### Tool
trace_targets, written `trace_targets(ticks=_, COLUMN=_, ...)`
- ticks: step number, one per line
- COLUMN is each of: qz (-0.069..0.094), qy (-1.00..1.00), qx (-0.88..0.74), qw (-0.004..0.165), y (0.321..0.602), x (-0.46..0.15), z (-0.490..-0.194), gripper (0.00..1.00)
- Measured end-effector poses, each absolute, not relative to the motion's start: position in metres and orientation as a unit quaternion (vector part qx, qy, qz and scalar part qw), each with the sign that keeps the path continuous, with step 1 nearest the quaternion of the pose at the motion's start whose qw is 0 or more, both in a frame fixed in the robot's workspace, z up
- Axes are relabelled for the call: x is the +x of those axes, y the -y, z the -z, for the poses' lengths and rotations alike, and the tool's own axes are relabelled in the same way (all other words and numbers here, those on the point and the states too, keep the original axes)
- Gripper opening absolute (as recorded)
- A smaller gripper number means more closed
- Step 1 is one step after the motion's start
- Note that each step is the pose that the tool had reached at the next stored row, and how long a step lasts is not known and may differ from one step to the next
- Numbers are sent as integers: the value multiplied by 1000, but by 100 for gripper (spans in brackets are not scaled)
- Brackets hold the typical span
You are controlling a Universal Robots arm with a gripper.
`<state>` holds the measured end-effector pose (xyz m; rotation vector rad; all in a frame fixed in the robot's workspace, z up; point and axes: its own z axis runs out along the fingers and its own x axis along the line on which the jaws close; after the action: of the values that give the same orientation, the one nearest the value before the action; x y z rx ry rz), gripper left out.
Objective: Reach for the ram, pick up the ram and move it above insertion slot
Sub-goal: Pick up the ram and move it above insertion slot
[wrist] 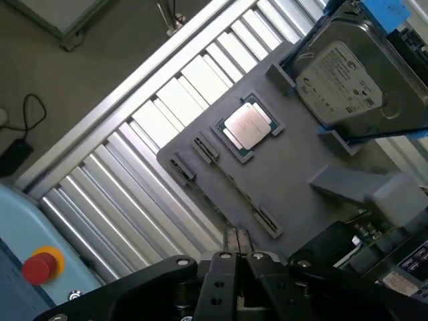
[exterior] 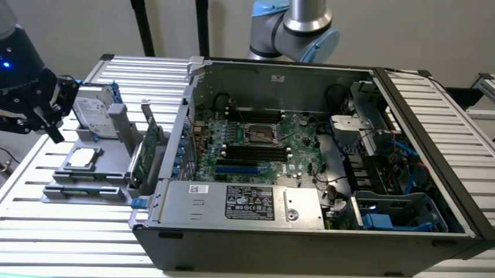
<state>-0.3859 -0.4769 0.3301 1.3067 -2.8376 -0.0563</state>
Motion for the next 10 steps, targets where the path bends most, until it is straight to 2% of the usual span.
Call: trace_targets(ticks=10, qz=17, qy=866, qx=499, qw=10, y=477, x=-386, z=-329, gripper=11)
